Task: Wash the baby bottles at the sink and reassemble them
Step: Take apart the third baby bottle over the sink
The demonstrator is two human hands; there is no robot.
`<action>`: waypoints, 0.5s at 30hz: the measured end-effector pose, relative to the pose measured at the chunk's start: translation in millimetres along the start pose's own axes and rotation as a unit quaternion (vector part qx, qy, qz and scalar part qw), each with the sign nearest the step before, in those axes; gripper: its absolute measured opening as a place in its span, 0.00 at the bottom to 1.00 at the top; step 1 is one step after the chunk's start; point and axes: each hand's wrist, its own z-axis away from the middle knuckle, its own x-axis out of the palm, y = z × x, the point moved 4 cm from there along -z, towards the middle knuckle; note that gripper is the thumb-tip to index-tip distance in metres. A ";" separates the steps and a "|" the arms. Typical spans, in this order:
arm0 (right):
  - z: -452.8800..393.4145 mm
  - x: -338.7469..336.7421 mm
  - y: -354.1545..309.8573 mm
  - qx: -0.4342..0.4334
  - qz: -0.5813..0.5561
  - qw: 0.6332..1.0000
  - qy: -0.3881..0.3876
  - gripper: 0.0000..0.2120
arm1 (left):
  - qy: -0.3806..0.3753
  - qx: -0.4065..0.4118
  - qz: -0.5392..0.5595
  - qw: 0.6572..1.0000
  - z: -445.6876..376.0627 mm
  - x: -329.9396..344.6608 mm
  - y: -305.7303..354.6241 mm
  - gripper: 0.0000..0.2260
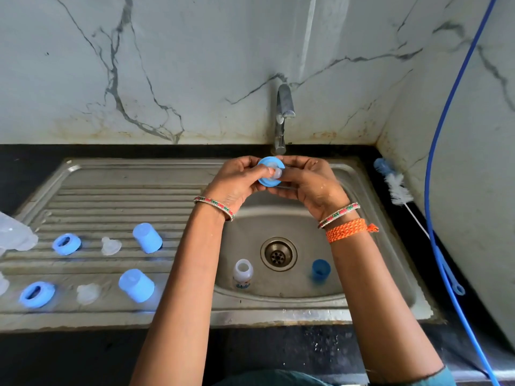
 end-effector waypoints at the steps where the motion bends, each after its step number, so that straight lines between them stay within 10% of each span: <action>1: 1.3 1.1 -3.4 -0.006 0.015 1.000 -0.003 0.09 | 0.000 -0.006 0.010 1.000 -0.3 0.8 0.2 0.06; 15: 3.6 -2.4 -20.4 -0.019 0.045 0.998 -0.038 0.13 | 0.082 0.006 -0.010 0.997 0.2 3.8 2.7 0.05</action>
